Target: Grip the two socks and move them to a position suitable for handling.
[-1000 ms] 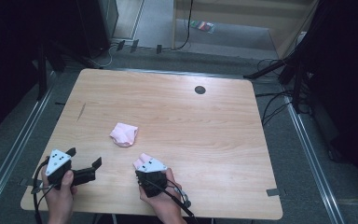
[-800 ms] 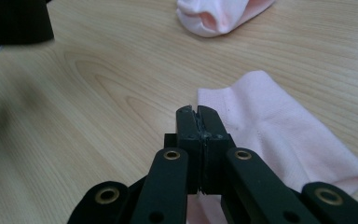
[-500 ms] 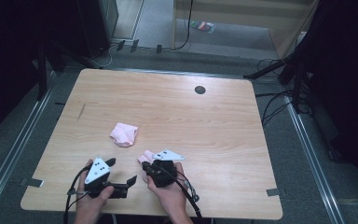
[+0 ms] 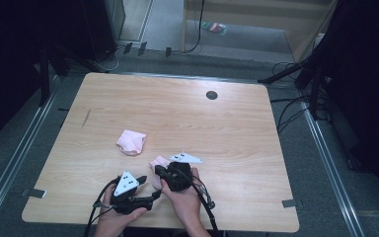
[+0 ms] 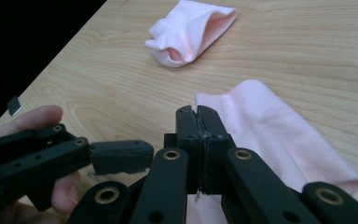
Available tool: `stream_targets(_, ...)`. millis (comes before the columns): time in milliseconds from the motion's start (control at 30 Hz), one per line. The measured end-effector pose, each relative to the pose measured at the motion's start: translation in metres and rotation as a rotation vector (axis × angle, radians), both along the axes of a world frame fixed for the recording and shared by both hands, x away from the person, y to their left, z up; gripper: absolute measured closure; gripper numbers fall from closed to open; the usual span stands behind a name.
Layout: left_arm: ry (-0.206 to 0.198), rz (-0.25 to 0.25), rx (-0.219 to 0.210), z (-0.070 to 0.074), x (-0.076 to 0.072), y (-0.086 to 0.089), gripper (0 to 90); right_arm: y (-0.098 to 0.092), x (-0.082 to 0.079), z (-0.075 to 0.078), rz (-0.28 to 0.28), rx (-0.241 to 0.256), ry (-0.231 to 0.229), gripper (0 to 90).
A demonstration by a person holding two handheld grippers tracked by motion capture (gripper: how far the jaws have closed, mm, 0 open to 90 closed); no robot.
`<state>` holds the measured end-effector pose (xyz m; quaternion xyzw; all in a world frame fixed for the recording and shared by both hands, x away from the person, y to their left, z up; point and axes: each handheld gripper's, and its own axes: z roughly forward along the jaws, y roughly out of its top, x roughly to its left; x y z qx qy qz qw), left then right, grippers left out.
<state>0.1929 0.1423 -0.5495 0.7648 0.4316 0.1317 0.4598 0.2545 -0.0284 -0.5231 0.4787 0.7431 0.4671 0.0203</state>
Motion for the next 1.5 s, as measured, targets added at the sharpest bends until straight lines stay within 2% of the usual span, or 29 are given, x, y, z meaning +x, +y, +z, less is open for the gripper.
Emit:
stream_targets(67, 0.016, 0.019, 0.043, -0.001, 0.005, -0.008, 24.2, -0.002, 0.002, 0.0, -0.004, 0.009, 0.002, 89.8)
stream_targets(100, 0.016, 0.019, 0.043, -0.001, 0.005, -0.008, 24.3, -0.002, 0.002, 0.0, -0.004, 0.009, 0.002, 89.8)
stream_targets(133, 0.028, 0.048, 0.069, -0.001, 0.009, -0.013, 25.9, -0.005, 0.004, 0.0, -0.009, 0.019, 0.008, 89.9)
stream_targets(200, 0.034, 0.058, 0.083, -0.002, 0.01, -0.015, 33.8, -0.007, 0.004, 0.0, -0.016, 0.022, 0.009, 89.8)
stream_targets(233, 0.036, 0.064, 0.093, -0.002, 0.011, -0.016, 33.8, -0.007, 0.004, 0.0, -0.016, 0.022, 0.009, 89.8)
stream_targets(267, 0.031, 0.066, 0.099, -0.003, 0.012, -0.017, 50.7, -0.009, 0.005, 0.001, -0.017, 0.023, 0.004, 89.8)
stream_targets(333, 0.031, 0.066, 0.106, -0.003, 0.012, -0.018, 56.3, -0.012, 0.006, 0.001, -0.025, 0.029, 0.005, 89.7)
stream_targets(367, 0.037, 0.061, 0.118, -0.003, 0.012, -0.019, 56.3, -0.012, 0.006, 0.001, -0.025, 0.029, 0.005, 89.7)
stream_targets(433, 0.034, 0.074, 0.134, -0.004, 0.012, -0.021, 66.1, -0.017, 0.008, 0.002, -0.035, 0.043, 0.008, 89.7)
stream_targets(467, 0.048, 0.073, 0.111, -0.004, 0.015, -0.019, 74.3, -0.021, 0.009, 0.002, -0.044, 0.055, 0.003, 89.7)
stream_targets(567, 0.057, 0.068, 0.104, -0.004, 0.016, -0.016, 83.7, -0.026, 0.009, 0.004, -0.061, 0.062, 0.0, 89.7)
stream_targets(600, 0.043, 0.062, 0.125, -0.004, 0.015, -0.015, 85.1, -0.032, 0.01, 0.006, -0.069, 0.069, -0.008, 89.7)
stream_targets(633, 0.043, 0.062, 0.125, -0.004, 0.015, -0.015, 85.7, -0.032, 0.01, 0.006, -0.069, 0.069, -0.008, 89.7)
stream_targets(667, 0.013, 0.047, 0.163, -0.003, 0.012, -0.016, 86.3, -0.039, 0.01, 0.009, -0.086, 0.075, -0.018, 89.7)
stream_targets(733, 0.003, 0.036, 0.17, -0.003, 0.011, -0.015, 86.7, -0.042, 0.011, 0.011, -0.091, 0.076, -0.024, 89.8)
stream_targets(833, 0.005, -0.013, 0.151, -0.002, 0.013, -0.005, 87.5, -0.06, 0.013, 0.016, -0.136, 0.098, -0.029, 90.0)
stream_targets(867, 0.009, -0.055, 0.147, 0.0, 0.015, 0.004, 87.5, -0.07, 0.013, 0.018, -0.165, 0.111, -0.031, 90.0)
stream_targets(900, 0.009, -0.055, 0.147, 0.0, 0.015, 0.004, 87.5, -0.07, 0.013, 0.018, -0.165, 0.111, -0.031, 90.0)
stream_targets(933, 0.006, -0.08, 0.143, 0.001, 0.016, 0.009, 87.5, -0.08, 0.013, 0.019, -0.194, 0.11, -0.039, 90.0)
stream_targets(967, -0.003, -0.092, 0.155, 0.002, 0.016, 0.013, 87.5, -0.08, 0.013, 0.019, -0.194, 0.11, -0.039, 90.0)
stream_targets(1100, -0.018, -0.136, 0.156, 0.008, 0.018, 0.031, 87.7, -0.098, 0.014, 0.013, -0.231, 0.095, -0.01, 90.0)
stream_targets(1133, -0.027, -0.158, 0.144, 0.009, 0.02, 0.038, 87.7, -0.107, 0.012, 0.007, -0.241, 0.084, 0.015, 90.0)
stream_targets(1233, -0.028, -0.163, 0.159, 0.01, 0.022, 0.045, 87.9, -0.117, 0.011, 0.0, -0.252, 0.079, 0.042, 90.0)
stream_targets(1267, -0.025, -0.151, 0.146, 0.008, 0.025, 0.051, 87.8, -0.126, 0.009, -0.008, -0.256, 0.079, 0.069, 90.0)
stream_targets(1367, -0.022, -0.128, 0.124, 0.007, 0.027, 0.054, 84.8, -0.13, 0.008, -0.015, -0.235, 0.075, 0.087, 90.0)
stream_targets(1400, -0.032, -0.096, 0.123, 0.007, 0.027, 0.053, 76.8, -0.13, 0.006, -0.019, -0.187, 0.072, 0.077, 80.5)
stream_targets(1433, -0.032, -0.096, 0.123, 0.007, 0.027, 0.053, 68.8, -0.13, 0.006, -0.019, -0.187, 0.072, 0.077, 80.5)
stream_targets(1467, -0.044, -0.072, 0.097, 0.008, 0.026, 0.054, 68.8, -0.13, 0.005, -0.02, -0.185, 0.068, 0.065, 72.5)
stream_targets(1500, -0.042, -0.066, 0.065, 0.009, 0.026, 0.057, 59.6, -0.134, 0.004, -0.018, -0.202, 0.068, 0.032, 65.6)
